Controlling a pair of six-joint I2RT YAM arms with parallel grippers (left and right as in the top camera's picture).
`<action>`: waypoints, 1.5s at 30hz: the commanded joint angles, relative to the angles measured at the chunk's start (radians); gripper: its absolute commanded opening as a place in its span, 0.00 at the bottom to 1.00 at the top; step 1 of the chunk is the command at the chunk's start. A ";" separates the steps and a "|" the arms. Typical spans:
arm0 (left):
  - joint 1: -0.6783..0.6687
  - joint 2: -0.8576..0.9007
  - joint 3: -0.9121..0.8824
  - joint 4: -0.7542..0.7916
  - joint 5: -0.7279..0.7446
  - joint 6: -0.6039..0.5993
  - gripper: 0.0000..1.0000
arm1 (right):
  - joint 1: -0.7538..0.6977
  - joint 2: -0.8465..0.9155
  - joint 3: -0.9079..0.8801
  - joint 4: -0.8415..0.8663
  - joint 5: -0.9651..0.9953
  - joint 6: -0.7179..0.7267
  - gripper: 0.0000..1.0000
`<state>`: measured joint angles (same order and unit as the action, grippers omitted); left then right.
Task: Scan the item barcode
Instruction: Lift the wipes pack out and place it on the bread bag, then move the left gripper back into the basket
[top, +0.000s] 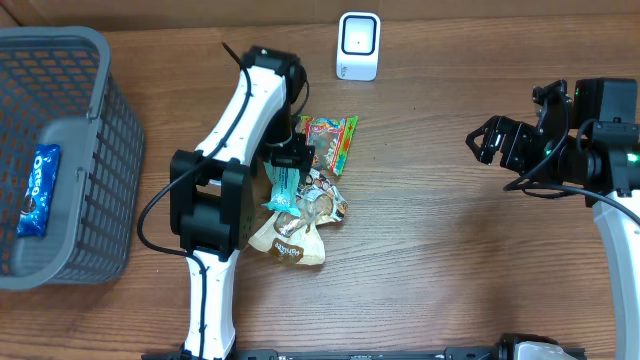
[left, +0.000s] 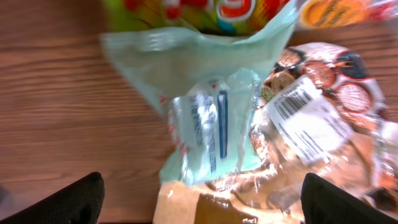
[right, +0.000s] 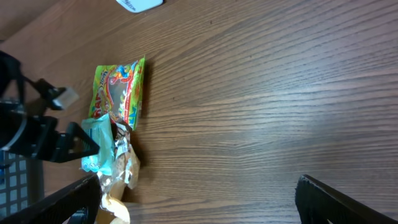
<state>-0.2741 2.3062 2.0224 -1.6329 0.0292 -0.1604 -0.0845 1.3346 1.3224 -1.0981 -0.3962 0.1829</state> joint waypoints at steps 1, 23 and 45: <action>0.020 -0.056 0.192 -0.058 -0.045 0.006 0.91 | 0.005 0.003 0.026 0.010 -0.005 -0.001 1.00; 0.579 -0.455 0.490 -0.057 -0.167 -0.125 0.98 | 0.005 0.003 0.026 0.006 -0.006 -0.004 1.00; 0.949 -0.128 0.287 0.278 -0.189 0.078 0.99 | 0.005 0.003 0.026 0.013 -0.006 -0.023 1.00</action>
<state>0.6556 2.1048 2.3177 -1.3701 -0.1440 -0.1349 -0.0845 1.3350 1.3224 -1.0882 -0.3962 0.1818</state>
